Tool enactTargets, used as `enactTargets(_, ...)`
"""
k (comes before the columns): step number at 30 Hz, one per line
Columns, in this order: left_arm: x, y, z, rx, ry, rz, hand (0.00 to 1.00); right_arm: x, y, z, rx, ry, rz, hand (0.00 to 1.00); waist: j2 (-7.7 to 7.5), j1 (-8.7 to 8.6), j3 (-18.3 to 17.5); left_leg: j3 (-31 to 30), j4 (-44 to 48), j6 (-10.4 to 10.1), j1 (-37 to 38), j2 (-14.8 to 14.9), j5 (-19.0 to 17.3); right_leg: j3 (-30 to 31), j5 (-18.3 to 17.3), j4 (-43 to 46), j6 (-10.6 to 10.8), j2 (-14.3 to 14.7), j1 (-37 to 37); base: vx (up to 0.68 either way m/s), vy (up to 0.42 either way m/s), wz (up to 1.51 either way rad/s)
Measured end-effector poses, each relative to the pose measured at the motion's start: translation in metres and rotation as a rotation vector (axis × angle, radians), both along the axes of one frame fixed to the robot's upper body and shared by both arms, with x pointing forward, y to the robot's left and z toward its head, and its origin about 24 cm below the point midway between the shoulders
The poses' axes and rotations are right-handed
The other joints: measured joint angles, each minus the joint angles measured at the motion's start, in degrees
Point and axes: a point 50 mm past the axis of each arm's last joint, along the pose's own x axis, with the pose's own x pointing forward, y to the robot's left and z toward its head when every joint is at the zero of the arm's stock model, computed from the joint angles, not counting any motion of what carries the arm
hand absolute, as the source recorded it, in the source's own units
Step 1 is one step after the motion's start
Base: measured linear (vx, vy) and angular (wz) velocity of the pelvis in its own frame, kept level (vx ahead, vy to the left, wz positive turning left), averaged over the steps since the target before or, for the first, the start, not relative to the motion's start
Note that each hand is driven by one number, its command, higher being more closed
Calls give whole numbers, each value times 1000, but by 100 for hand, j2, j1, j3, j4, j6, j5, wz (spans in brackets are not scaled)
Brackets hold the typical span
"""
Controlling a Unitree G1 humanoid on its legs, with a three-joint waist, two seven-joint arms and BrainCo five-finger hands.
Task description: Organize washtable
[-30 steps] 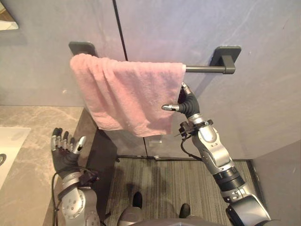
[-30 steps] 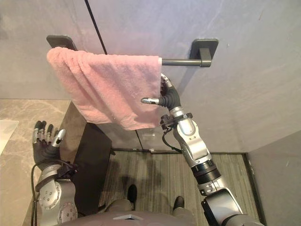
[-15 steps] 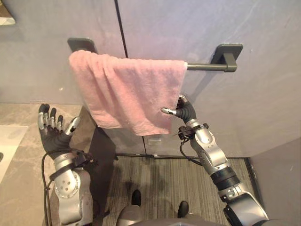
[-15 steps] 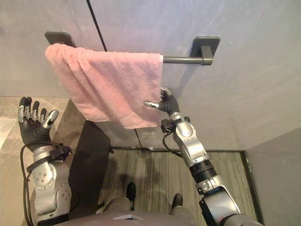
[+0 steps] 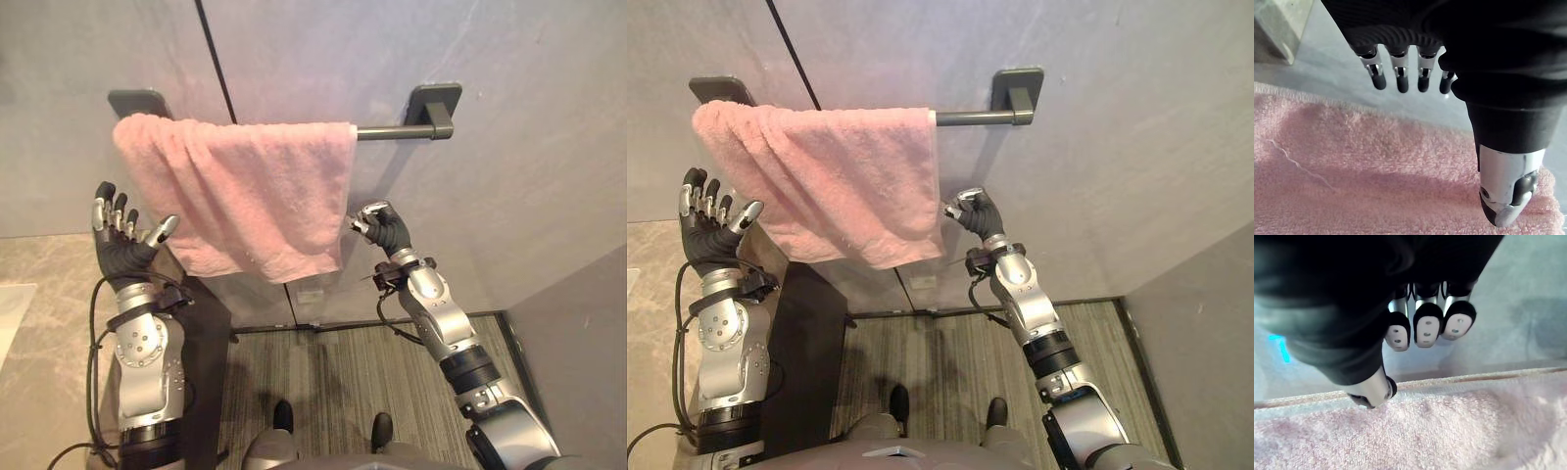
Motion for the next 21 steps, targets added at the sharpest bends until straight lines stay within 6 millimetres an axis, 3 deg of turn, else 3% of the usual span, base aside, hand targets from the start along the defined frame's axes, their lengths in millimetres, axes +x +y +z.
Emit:
enactTargets(5,4,-1,2,6,-3,-18,0,1,-3,-9,-10,37,-15,100,0,0,-2,11,0,1,0,-2,1,47,24,0,4,2,-21,-2,4,-4)
enactTargets(6,5,-2,0,8,5,-24,0,1,-4,-9,-12,35,-19,0,0,-9,-3,12,0,1,0,-2,1,54,28,0,3,2,-25,-4,3,-4)
enactTargets(21,8,-8,-3,10,22,-55,0,3,-14,-6,1,29,-68,0,-11,5,-52,-19,-1,10,-105,-5,40,42,109,-90,-3,4,-71,-1,0,1)
